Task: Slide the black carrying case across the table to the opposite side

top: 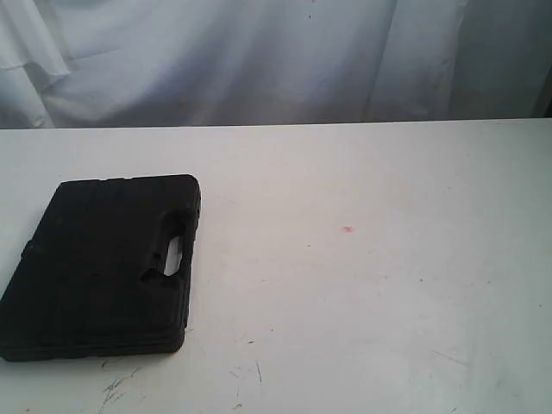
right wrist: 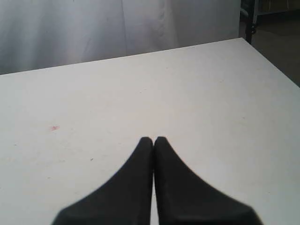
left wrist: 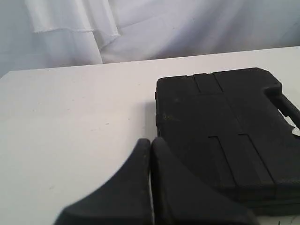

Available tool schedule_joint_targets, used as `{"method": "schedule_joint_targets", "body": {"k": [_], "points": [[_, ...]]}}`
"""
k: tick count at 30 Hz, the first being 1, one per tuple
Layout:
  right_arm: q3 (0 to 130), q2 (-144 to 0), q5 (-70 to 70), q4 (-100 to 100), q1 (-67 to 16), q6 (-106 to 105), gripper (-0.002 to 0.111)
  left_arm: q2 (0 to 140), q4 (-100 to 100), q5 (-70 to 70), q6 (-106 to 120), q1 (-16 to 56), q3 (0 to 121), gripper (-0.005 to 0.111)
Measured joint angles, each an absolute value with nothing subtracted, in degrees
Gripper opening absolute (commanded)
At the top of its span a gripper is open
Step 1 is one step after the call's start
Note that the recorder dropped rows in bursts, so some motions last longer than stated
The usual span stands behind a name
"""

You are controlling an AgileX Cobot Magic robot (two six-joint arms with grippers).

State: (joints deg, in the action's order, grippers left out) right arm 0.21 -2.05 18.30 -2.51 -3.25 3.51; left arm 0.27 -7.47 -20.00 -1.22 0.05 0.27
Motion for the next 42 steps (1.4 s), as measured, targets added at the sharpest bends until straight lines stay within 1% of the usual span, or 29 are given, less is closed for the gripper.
{"method": "schedule_joint_targets", "body": {"k": [4, 12, 24, 28, 33, 38, 42], "points": [[0.21, -2.05, 18.3, -2.51, -3.25, 3.51, 0.0, 0.27, -5.71, -17.4, -1.22, 0.05, 0.27, 0.0], [0.21, -2.05, 18.3, -2.51, -3.25, 3.51, 0.0, 0.27, 5.74, -2.17, -1.22, 0.05, 0.27, 0.0], [0.21, -2.05, 18.3, -2.51, -3.25, 3.51, 0.0, 0.27, 10.16, 1.66, -2.18, 0.05, 0.27, 0.0], [0.21, -2.05, 18.3, -2.51, -3.25, 3.51, 0.0, 0.27, 10.99, -1.91, -2.34, 0.05, 2.54, 0.0], [0.21, -2.05, 18.3, -2.51, -3.25, 3.51, 0.0, 7.02, 11.22, -6.69, -2.49, 0.05, 12.07, 0.0], [0.21, -2.05, 18.3, -2.51, -3.25, 3.51, 0.0, 22.42, 11.22, -18.58, -2.49, 0.05, 26.77, 0.0], [0.21, -2.05, 18.3, -2.51, -3.25, 3.51, 0.0, 36.08, 12.06, -31.82, -0.47, 0.05, 37.25, 0.0]]}}
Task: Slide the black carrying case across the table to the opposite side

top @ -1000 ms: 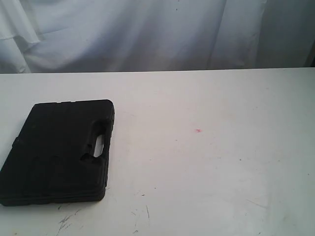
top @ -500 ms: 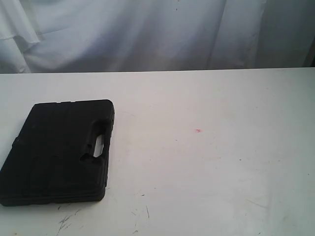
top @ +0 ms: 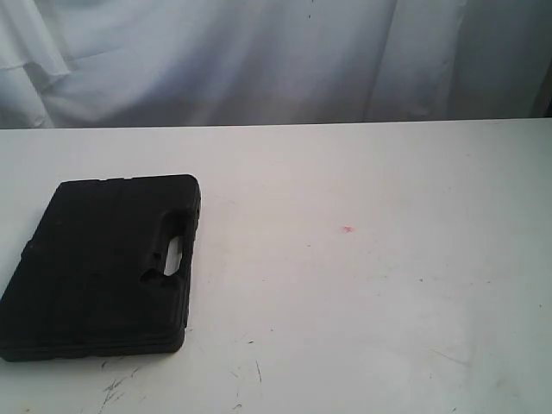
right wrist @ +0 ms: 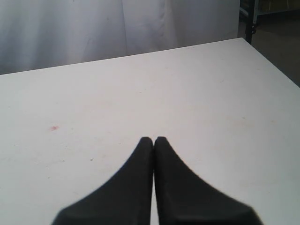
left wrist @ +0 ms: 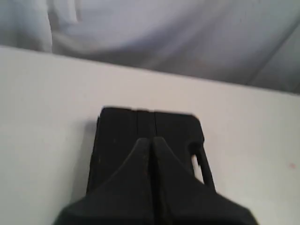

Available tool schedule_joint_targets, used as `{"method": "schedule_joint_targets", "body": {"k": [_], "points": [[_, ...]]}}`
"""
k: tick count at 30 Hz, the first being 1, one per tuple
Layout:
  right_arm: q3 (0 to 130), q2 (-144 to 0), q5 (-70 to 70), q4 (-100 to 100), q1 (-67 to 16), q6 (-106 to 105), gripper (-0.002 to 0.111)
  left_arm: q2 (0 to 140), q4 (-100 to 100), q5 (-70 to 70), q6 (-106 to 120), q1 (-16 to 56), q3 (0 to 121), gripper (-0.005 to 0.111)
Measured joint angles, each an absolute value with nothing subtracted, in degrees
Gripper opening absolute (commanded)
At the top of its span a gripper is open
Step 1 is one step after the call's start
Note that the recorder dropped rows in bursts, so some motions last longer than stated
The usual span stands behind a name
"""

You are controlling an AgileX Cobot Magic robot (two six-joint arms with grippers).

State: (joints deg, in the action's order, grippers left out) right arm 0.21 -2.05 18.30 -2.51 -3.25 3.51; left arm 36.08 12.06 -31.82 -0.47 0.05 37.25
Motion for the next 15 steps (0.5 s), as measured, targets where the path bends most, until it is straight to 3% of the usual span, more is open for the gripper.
{"method": "schedule_joint_targets", "body": {"k": [4, 15], "points": [[0.21, -2.05, 18.3, -2.51, -3.25, 3.51, 0.0, 48.34, 18.04, -40.62, 5.75, 0.05, 43.48, 0.0], [0.21, -2.05, 18.3, -2.51, -3.25, 3.51, 0.0, 66.91, 36.11, -38.74, 16.4, 0.0, 45.9, 0.0]]}}
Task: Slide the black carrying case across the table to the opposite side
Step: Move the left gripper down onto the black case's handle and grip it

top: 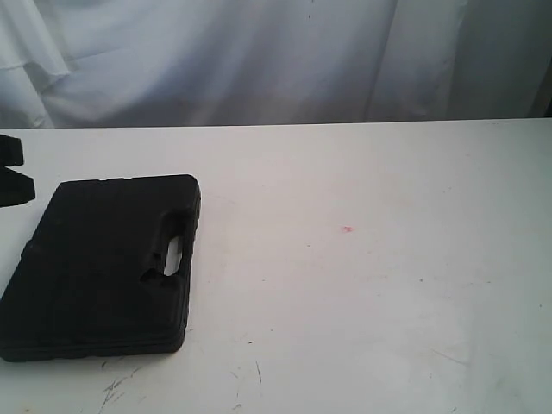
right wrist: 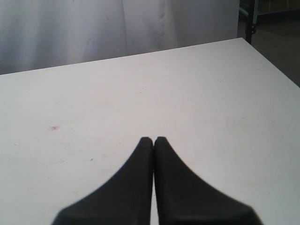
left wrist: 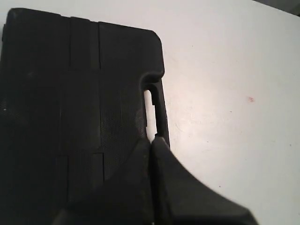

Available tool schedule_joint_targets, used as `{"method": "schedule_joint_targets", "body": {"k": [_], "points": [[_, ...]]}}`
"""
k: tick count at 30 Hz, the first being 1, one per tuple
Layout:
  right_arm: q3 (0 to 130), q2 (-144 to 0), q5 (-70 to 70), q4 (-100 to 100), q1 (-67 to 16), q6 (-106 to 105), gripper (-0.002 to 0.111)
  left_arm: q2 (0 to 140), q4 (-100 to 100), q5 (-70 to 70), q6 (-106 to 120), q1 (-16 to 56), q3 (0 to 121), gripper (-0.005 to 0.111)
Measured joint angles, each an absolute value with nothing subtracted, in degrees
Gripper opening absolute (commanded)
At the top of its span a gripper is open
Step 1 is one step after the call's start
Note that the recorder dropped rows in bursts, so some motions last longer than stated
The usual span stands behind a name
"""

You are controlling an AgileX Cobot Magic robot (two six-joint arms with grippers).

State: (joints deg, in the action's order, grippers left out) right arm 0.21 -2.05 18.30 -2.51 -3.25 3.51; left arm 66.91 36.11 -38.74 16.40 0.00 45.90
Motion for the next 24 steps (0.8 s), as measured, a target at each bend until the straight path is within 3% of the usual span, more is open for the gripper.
{"method": "schedule_joint_targets", "body": {"k": [9, 18, 24], "points": [[0.21, -2.05, 18.3, -2.51, -3.25, 3.51, 0.0, 80.8, 35.29, -45.85, 15.33, 2.41, 57.26, 0.0], [0.21, -2.05, 18.3, -2.51, -3.25, 3.51, 0.0, 98.48, 16.44, -48.97, -5.44, 18.4, 73.59, 0.001], [0.21, -2.05, 18.3, -2.51, -3.25, 3.51, 0.0, 110.36, 7.67, -51.24, -16.99, 24.57, 81.69, 0.035]]}}
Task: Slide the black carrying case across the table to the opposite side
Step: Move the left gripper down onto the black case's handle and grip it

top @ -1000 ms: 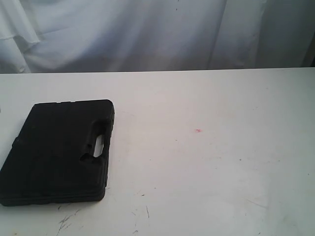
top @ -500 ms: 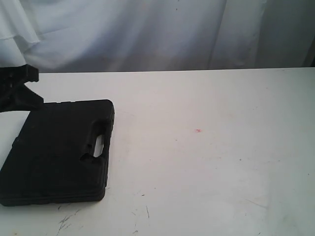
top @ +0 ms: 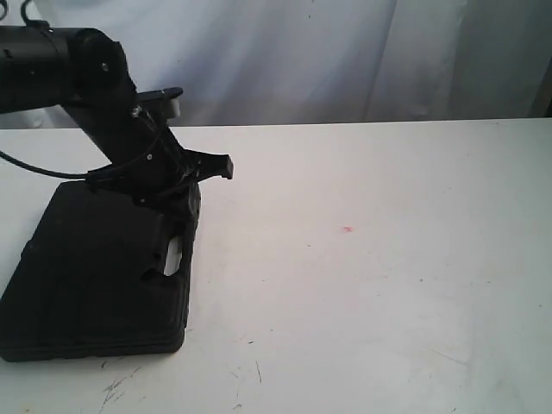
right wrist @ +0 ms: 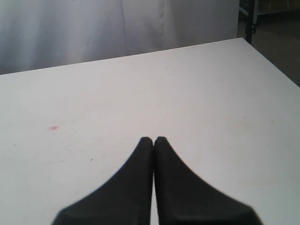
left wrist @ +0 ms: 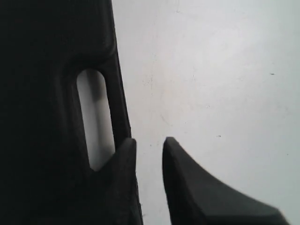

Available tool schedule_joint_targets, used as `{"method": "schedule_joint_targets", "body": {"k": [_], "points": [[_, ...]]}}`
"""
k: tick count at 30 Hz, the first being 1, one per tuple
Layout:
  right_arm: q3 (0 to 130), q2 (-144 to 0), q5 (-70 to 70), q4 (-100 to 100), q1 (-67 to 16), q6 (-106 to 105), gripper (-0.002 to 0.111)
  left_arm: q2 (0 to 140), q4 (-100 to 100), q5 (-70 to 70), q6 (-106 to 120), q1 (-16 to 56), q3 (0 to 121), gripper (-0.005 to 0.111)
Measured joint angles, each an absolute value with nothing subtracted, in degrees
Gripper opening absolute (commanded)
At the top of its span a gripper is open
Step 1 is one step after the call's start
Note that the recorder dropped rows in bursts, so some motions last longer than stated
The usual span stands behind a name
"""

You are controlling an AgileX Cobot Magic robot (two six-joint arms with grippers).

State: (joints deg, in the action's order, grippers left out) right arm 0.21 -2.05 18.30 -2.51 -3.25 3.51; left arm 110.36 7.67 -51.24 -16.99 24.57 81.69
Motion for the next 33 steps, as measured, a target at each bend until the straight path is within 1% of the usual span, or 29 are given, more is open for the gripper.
{"method": "schedule_joint_targets", "body": {"k": [1, 6, 16, 27, 28, 29, 30, 31, 33], "points": [[0.21, -2.05, 18.3, -2.51, -3.25, 3.51, 0.0, 111.83, 7.22, -51.24, -17.8, 24.81, 82.41, 0.037], [0.21, -2.05, 18.3, -2.51, -3.25, 3.51, 0.0, 117.03, 5.61, -51.24, -21.03, 24.95, 85.07, 0.037], [0.21, -2.05, 18.3, -2.51, -3.25, 3.51, 0.0, 121.36, 4.07, -47.49, -23.59, 24.95, 85.51, 0.037], [0.21, -2.05, 18.3, -2.51, -3.25, 3.51, 0.0, 123.88, -0.94, -47.27, -27.7, 24.95, 85.58, 0.036], [0.21, -2.05, 18.3, -2.51, -3.25, 3.51, 0.0, 124.0, -1.03, -47.17, -27.7, 24.95, 85.58, 0.033], [0.21, -2.05, 18.3, -2.51, -3.25, 3.51, 0.0, 124.0, -1.03, -47.17, -27.7, 24.95, 85.58, 0.022], [0.21, -2.05, 18.3, -2.51, -3.25, 3.51, 0.0, 124.09, -1.03, -47.06, -27.7, 24.95, 85.58, 0.015], [0.21, -2.05, 18.3, -2.51, -3.25, 3.51, 0.0, 124.09, -1.03, -47.06, -27.7, 24.95, 85.58, 0.0], [0.21, -2.05, 18.3, -2.51, -3.25, 3.51, 0.0, 124.09, -0.92, -46.82, -27.85, 24.95, 85.58, 0.0]]}}
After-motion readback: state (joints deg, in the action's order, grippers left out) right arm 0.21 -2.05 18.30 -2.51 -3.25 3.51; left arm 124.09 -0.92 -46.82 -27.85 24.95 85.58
